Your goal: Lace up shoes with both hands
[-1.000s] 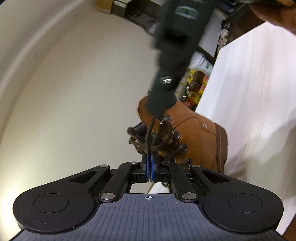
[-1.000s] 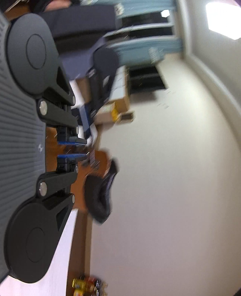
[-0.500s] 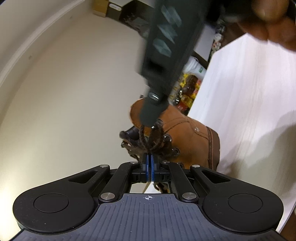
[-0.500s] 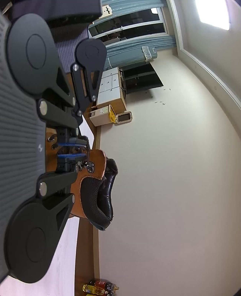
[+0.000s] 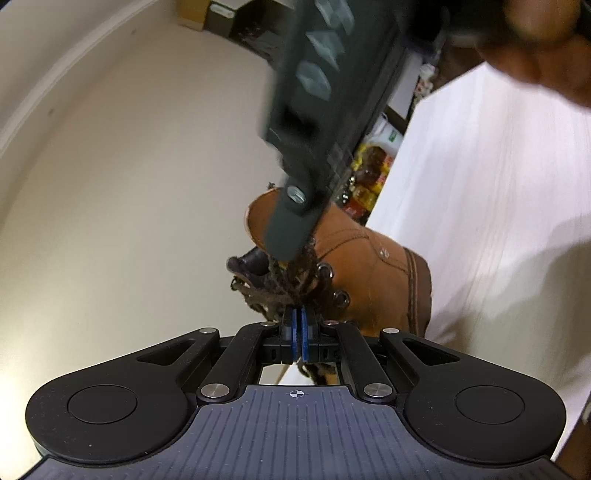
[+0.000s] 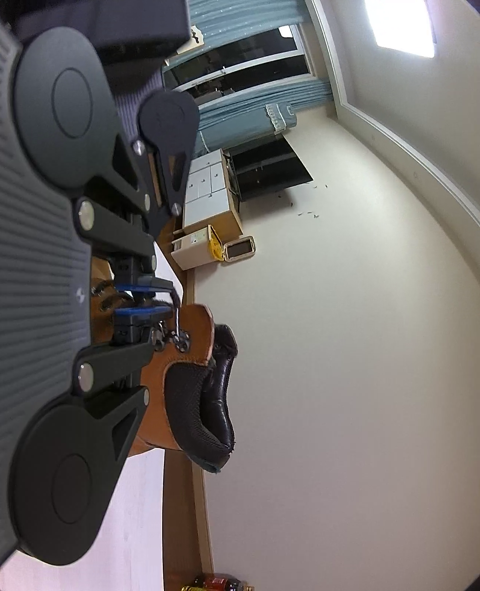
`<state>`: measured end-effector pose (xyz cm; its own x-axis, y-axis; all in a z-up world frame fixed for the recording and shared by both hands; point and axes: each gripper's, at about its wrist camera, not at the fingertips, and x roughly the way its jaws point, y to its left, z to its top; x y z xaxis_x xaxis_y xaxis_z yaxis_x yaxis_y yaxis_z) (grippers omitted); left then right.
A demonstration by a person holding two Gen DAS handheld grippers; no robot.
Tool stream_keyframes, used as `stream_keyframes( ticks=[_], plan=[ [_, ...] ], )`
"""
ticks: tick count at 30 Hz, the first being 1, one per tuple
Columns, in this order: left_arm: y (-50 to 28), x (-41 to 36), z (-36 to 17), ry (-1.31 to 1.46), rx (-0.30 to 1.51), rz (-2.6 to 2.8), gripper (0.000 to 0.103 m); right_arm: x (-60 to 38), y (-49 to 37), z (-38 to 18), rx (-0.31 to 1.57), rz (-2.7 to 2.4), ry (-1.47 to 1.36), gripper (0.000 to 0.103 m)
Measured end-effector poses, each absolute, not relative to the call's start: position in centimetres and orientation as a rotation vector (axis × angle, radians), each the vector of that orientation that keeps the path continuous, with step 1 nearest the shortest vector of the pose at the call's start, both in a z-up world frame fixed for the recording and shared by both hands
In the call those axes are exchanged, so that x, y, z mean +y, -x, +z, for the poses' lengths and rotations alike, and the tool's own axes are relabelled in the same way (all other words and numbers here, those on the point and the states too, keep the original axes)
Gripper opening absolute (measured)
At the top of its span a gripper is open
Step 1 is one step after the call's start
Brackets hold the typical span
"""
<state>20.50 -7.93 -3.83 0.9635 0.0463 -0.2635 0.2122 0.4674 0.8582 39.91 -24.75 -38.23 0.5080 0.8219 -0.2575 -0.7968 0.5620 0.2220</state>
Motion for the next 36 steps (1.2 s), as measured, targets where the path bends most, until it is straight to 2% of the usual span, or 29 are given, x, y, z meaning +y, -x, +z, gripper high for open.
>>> stream_keyframes(
  ticks=[10, 19, 36],
  plan=[
    [-19.3, -8.4, -4.0, -1.172, 0.221, -0.170, 0.003, -24.0, -41.7, -38.9, 0.394, 0.948, -0.140, 0.011],
    [-20.3, -7.7, -2.7, -1.063, 0.236, -0.090, 0.003, -25.3, -41.4, -38.7, 0.367, 0.952, -0.167, 0.011],
    [-20.6, -6.4, -1.1, -0.913, 0.180, -0.067, 0.003, -24.4, -42.6, -40.1, 0.432, 0.985, -0.256, 0.012]
  ],
)
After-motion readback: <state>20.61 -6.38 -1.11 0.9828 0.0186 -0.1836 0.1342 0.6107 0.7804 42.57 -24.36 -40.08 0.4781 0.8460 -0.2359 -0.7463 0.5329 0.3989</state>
